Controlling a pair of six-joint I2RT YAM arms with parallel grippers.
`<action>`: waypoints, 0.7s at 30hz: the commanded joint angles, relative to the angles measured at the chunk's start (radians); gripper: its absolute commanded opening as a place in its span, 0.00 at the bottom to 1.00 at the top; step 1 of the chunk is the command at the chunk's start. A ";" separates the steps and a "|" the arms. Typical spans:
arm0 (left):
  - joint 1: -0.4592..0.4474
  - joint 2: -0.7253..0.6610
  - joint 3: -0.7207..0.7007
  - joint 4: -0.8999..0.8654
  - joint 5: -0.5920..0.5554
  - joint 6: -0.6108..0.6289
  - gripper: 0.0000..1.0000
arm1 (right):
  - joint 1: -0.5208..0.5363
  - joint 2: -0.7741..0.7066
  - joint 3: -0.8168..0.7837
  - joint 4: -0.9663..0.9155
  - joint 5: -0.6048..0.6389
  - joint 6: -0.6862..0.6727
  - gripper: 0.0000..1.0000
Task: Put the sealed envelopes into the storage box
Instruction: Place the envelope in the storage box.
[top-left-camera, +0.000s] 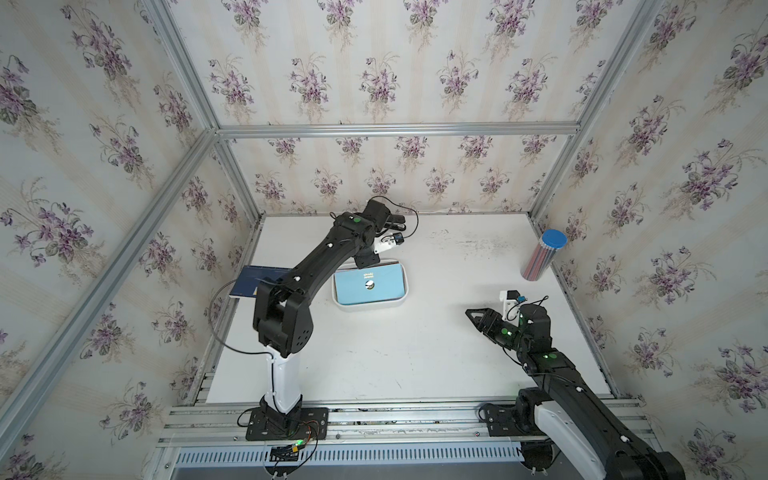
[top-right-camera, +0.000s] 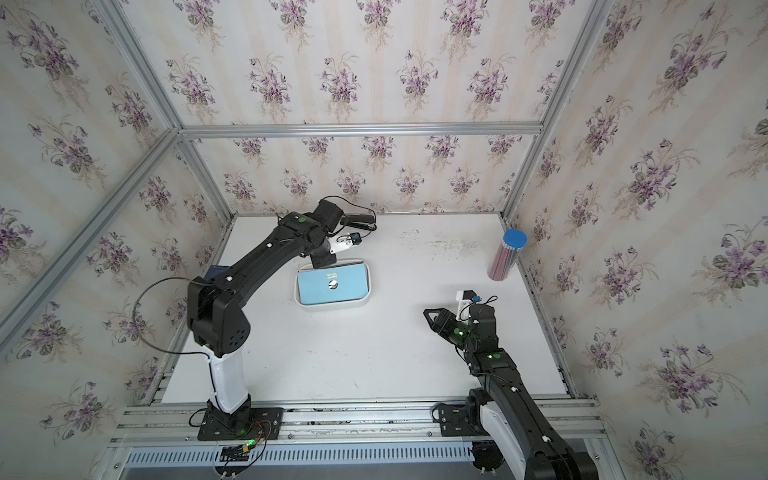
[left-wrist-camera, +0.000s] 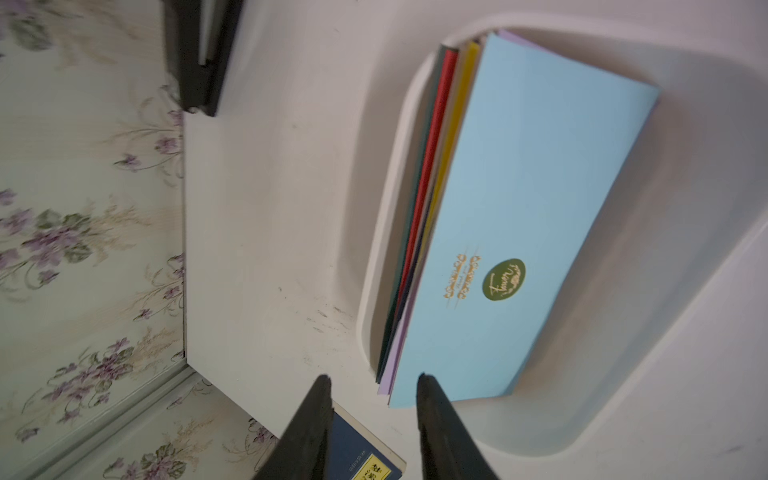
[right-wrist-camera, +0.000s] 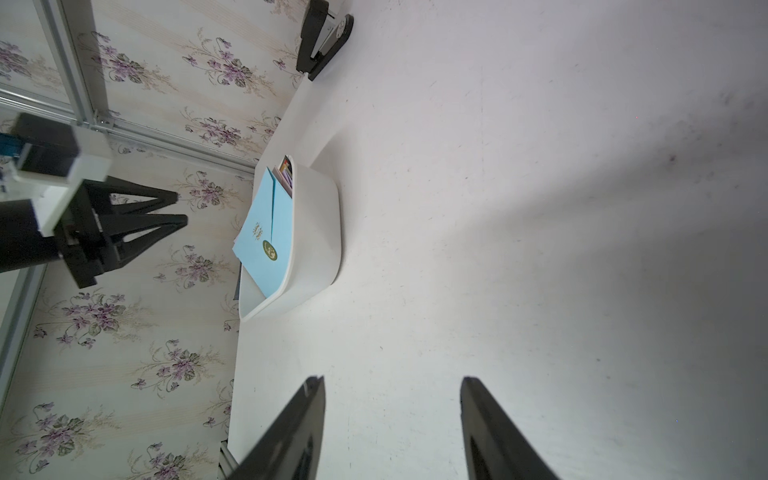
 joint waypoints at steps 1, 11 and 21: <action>0.027 -0.145 -0.137 0.245 0.098 -0.256 0.44 | 0.000 0.011 0.015 0.007 0.019 -0.034 0.56; 0.063 -0.055 -0.091 0.211 0.325 -0.879 0.35 | -0.001 0.061 0.052 0.009 0.044 -0.066 0.56; -0.024 0.123 -0.077 0.307 0.221 -1.039 0.26 | -0.001 0.041 0.030 0.023 0.024 -0.028 0.56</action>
